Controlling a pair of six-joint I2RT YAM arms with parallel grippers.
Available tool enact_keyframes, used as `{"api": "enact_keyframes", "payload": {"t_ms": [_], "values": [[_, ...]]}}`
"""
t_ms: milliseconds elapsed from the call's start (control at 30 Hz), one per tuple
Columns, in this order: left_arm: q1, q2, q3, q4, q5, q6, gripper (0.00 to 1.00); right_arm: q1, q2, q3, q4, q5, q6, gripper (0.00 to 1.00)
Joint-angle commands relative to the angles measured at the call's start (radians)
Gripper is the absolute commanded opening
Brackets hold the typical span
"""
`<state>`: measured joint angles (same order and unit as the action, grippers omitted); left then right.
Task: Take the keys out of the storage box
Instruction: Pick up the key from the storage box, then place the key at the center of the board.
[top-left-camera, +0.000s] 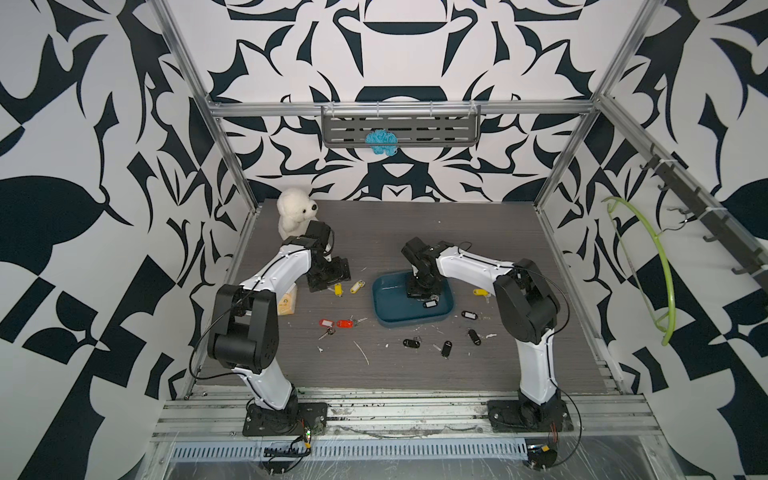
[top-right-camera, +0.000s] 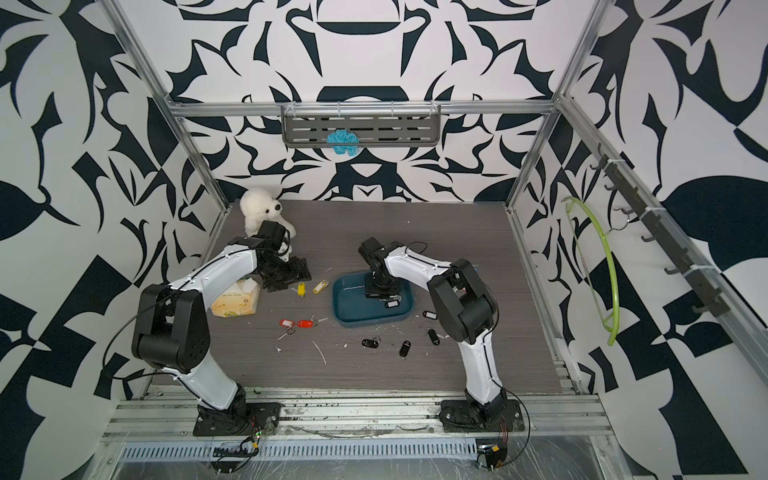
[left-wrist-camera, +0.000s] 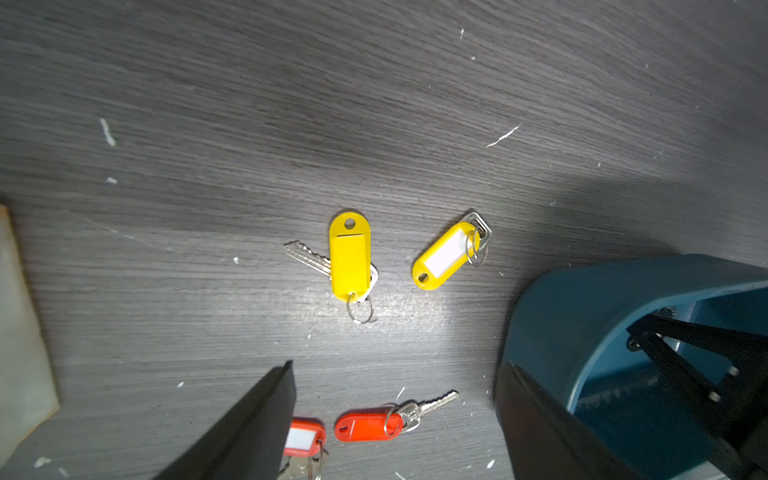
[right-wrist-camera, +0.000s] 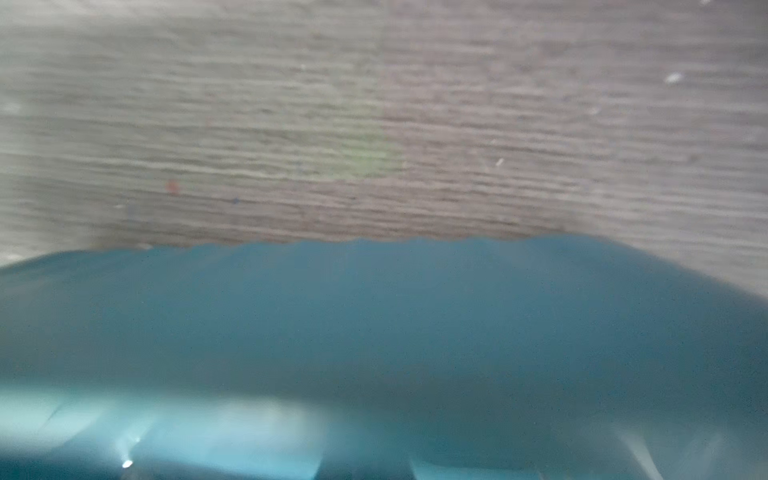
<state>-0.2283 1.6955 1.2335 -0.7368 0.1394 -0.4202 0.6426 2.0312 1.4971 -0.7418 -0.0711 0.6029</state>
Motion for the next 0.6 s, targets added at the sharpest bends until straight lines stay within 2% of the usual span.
{"api": "enact_keyframes", "payload": {"t_ms": [0, 267, 567], "values": [[0.004, -0.029, -0.017, -0.001, 0.014, -0.002, 0.84, 0.000, -0.118, 0.033, -0.016, 0.005, 0.025, 0.00], [0.003, -0.036, -0.023, 0.010, 0.023, -0.005, 0.83, -0.006, -0.247, 0.011, -0.020, 0.008, 0.055, 0.00], [-0.006, -0.042, -0.020, 0.011, 0.029, -0.008, 0.83, -0.028, -0.250, 0.021, -0.008, -0.021, 0.062, 0.00]]}}
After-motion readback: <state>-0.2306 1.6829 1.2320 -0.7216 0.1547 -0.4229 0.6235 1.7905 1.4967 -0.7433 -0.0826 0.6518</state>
